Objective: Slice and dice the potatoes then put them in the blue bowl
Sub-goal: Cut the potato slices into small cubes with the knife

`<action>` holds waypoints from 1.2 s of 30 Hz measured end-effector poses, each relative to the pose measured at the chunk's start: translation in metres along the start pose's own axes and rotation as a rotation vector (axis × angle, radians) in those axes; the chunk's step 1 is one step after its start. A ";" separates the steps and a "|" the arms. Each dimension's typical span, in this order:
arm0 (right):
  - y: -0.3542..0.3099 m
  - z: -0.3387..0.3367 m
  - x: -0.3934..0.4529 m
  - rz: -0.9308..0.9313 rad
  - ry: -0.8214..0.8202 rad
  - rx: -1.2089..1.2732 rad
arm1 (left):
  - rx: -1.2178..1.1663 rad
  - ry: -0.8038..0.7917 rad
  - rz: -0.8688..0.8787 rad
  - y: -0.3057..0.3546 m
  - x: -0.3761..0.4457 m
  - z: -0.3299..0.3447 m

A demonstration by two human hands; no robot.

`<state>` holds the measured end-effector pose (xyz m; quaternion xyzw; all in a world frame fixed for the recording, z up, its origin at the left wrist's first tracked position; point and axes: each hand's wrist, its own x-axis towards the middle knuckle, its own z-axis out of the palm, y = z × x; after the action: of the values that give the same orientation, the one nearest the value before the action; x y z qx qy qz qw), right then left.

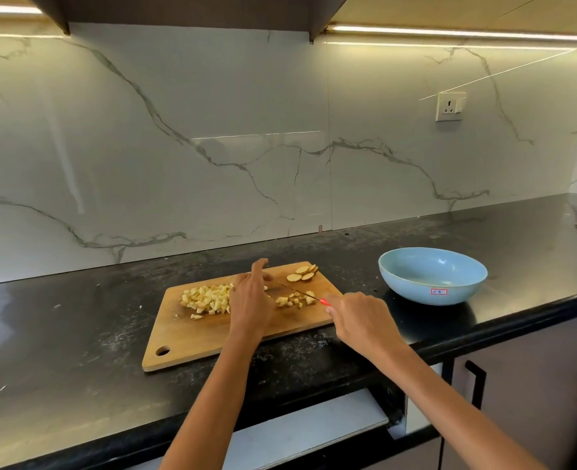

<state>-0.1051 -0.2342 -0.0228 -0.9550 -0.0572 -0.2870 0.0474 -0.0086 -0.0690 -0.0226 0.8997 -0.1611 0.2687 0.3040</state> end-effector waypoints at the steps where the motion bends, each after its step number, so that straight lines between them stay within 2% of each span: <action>1: 0.003 -0.001 0.000 0.015 0.017 0.037 | -0.018 0.008 -0.003 0.000 0.000 0.000; 4: 0.011 -0.003 0.001 0.086 0.088 0.227 | -0.089 -0.014 -0.006 -0.001 0.000 0.002; 7: 0.017 0.003 0.005 0.166 0.065 0.376 | -0.141 -0.051 -0.005 -0.001 0.003 0.005; 11: 0.024 0.014 0.007 0.276 0.003 0.680 | -0.334 0.005 -0.092 0.002 0.013 0.005; 15: 0.025 0.020 0.013 0.283 -0.011 0.765 | -0.489 0.078 -0.106 0.006 0.017 0.006; 18: 0.022 0.025 0.024 0.320 0.104 0.875 | -0.342 0.007 -0.024 0.006 0.017 0.007; 22: 0.021 0.032 0.047 0.411 0.322 1.038 | -0.072 -0.247 0.239 0.007 0.015 0.020; 25: 0.013 0.037 0.076 0.397 0.396 1.062 | -0.005 -0.356 0.443 0.008 0.021 0.033; 27: 0.007 0.044 0.097 0.372 0.416 1.028 | -0.027 -0.392 0.515 0.008 0.026 0.036; 32: 0.014 0.073 0.136 0.324 0.419 0.855 | 0.010 -0.401 0.485 -0.002 0.039 0.037; 36: 0.038 0.080 0.137 0.346 0.460 0.783 | 0.256 -0.376 0.406 -0.018 0.050 0.030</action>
<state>0.0571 -0.2503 -0.0157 -0.7727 0.0108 -0.4358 0.4614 0.0512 -0.0804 -0.0221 0.9140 -0.3560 0.1708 0.0930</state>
